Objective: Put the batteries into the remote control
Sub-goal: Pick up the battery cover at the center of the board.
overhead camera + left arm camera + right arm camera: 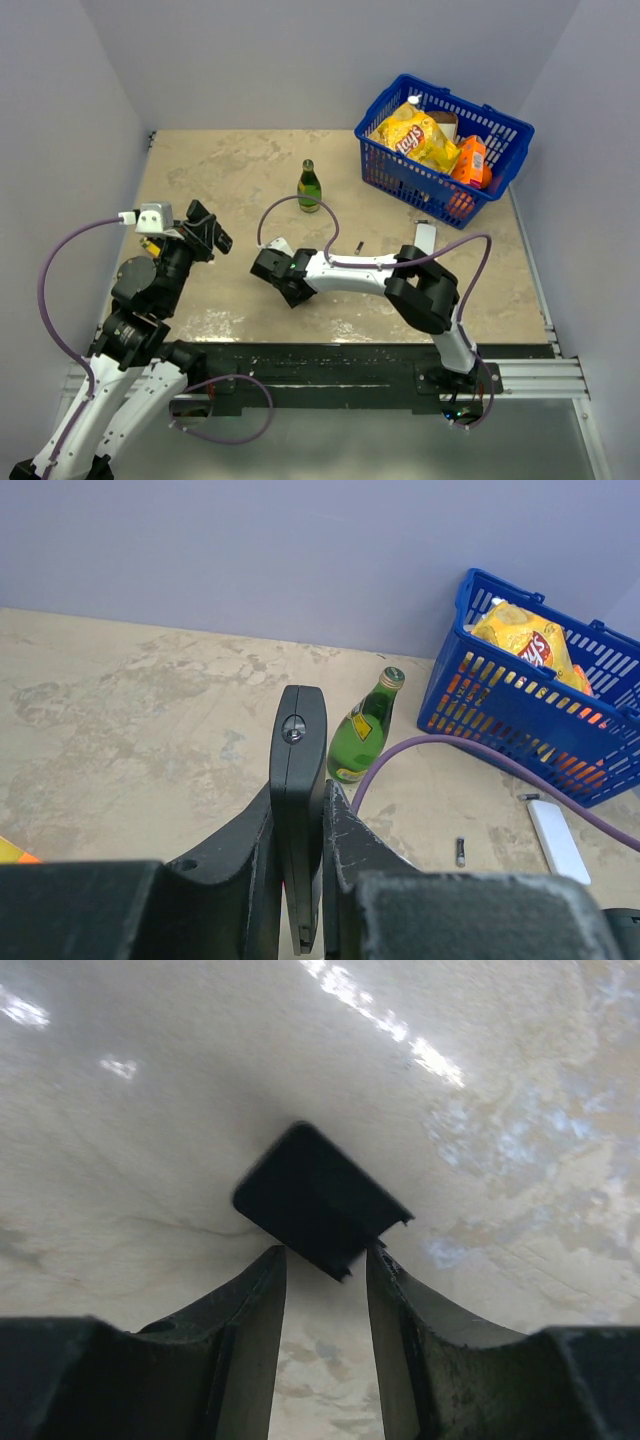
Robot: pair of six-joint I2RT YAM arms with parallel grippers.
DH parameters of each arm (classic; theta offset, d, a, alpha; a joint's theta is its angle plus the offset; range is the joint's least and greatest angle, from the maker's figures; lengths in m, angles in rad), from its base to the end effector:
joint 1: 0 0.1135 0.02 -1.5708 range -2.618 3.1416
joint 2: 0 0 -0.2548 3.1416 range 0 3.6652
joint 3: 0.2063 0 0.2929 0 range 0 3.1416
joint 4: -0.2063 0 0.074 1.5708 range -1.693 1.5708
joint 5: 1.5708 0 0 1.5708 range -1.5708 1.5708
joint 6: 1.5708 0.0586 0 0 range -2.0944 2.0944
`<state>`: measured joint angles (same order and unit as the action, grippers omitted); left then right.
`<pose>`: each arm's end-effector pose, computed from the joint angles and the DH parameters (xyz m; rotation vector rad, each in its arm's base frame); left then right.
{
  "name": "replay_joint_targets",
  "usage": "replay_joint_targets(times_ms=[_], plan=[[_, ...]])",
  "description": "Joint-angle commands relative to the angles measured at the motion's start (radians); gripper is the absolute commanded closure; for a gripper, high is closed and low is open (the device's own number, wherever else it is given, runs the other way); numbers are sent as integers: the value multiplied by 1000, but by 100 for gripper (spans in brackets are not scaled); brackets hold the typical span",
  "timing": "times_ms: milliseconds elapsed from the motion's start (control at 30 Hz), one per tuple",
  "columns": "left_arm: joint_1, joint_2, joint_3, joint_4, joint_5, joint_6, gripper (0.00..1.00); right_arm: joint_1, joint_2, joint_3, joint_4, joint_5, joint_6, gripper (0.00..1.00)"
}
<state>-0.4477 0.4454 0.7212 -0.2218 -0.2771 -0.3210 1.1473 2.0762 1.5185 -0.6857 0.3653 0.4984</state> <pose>0.1690 -0.0634 0.3661 -0.1267 1.5272 -0.4040 0.2080 0.4105 0.1137 -0.7695 2.5421 -0.0121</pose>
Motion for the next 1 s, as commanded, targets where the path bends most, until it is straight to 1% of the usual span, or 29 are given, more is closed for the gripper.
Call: replay_joint_targets(times_ms=[0,100,200,333,467,600,833,967], plan=[[-6,-4,-11,33,-4,17,100,-1,-53,-40,-69,136,-37,58],[-6,-4,-11,33,-2,17,100,-14,-56,-32,-113,185,-34,58],[-8,-4,-11,33,-2,16,100,-15,-68,3,-137,190,-14,58],[-8,-4,-11,33,-2,17,100,-14,-99,29,-30,49,-5,58],[-8,-7,-11,32,-4,17,100,-15,-84,71,44,-34,6,59],[-8,-10,-11,30,-7,17,100,-17,-30,111,58,-66,19,62],[-11,-14,-11,29,-10,17,100,-23,22,129,51,-51,86,72],[-13,-17,-11,29,-10,19,100,-23,39,135,38,-45,95,75]])
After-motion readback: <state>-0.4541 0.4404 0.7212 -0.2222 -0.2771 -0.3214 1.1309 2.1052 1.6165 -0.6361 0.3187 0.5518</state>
